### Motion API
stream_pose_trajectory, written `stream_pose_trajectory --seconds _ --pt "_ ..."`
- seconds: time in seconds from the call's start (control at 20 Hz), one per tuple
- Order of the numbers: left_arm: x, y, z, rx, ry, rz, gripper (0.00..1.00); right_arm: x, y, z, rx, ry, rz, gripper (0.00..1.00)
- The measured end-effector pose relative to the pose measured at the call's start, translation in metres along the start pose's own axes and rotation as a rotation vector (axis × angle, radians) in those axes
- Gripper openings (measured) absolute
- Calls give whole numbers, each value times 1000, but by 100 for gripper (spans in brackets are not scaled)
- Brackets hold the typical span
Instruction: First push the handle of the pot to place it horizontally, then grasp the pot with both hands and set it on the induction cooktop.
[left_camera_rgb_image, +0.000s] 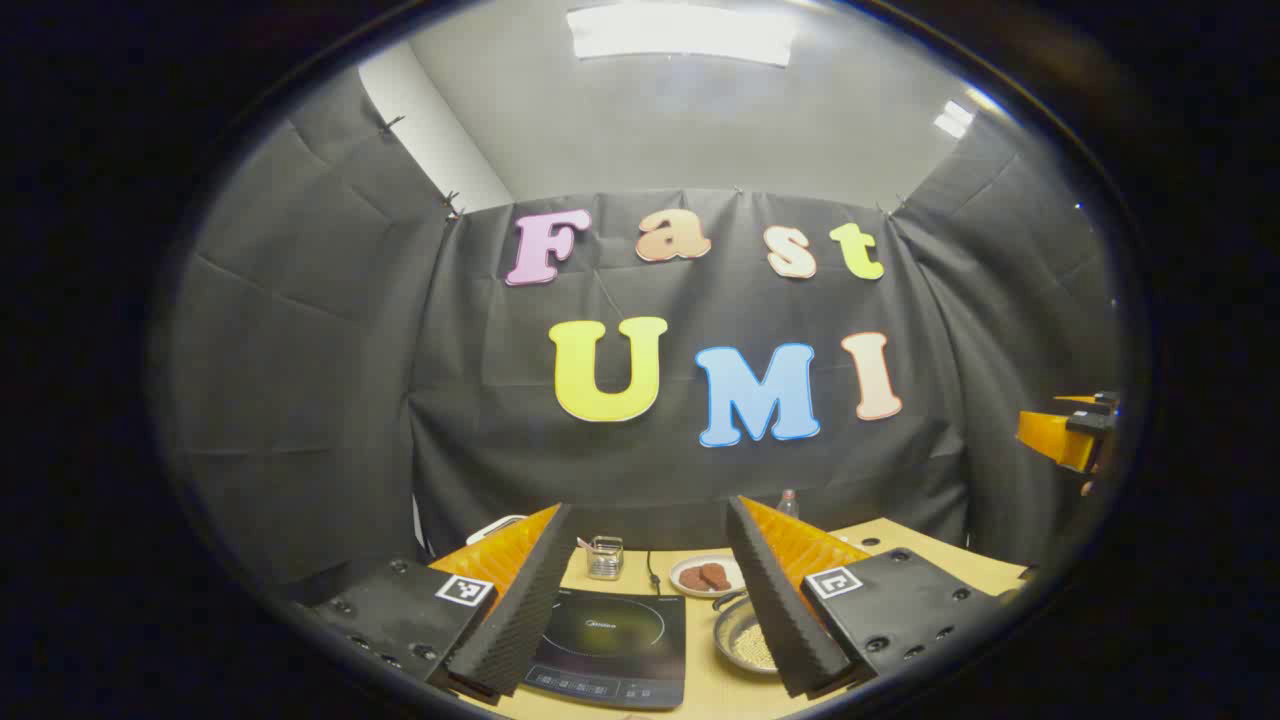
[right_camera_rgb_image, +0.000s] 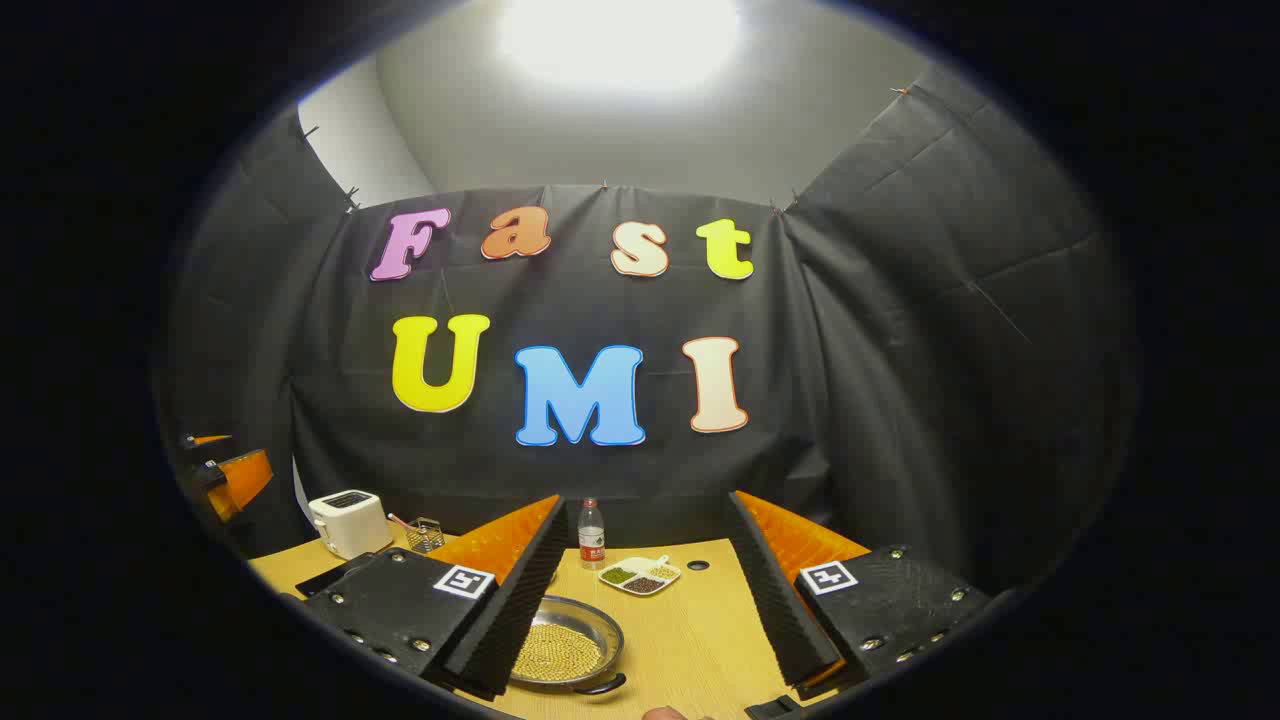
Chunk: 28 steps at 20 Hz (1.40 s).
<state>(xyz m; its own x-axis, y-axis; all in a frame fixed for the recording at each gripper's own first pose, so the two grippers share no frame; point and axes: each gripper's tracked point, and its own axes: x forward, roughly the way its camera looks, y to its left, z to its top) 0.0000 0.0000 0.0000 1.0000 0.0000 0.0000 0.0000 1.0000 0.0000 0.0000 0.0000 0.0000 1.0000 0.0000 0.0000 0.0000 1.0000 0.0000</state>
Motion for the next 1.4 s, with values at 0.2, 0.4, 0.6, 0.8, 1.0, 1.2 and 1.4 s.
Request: stream_pose_trajectory --seconds 0.2,0.4,0.6,0.8,1.0,1.2,1.4 --pt "-5 3 -2 6 2 2 100 -2 0 -1 -5 0 -2 96" --pt "-7 5 -5 7 12 3 100 -2 0 -5 -5 13 -5 95" --pt "-7 8 -10 3 19 3 98 -2 3 -5 -10 12 -2 95" --pt "-6 14 -12 5 21 7 93 1 7 -6 -11 16 3 95" --pt "-5 23 -12 5 17 16 97 4 13 -6 -12 21 17 96" --pt "-3 30 -12 5 17 24 100 9 20 -5 -26 17 37 96" --pt "-1 38 -11 9 11 33 100 11 32 -10 -35 36 56 84"
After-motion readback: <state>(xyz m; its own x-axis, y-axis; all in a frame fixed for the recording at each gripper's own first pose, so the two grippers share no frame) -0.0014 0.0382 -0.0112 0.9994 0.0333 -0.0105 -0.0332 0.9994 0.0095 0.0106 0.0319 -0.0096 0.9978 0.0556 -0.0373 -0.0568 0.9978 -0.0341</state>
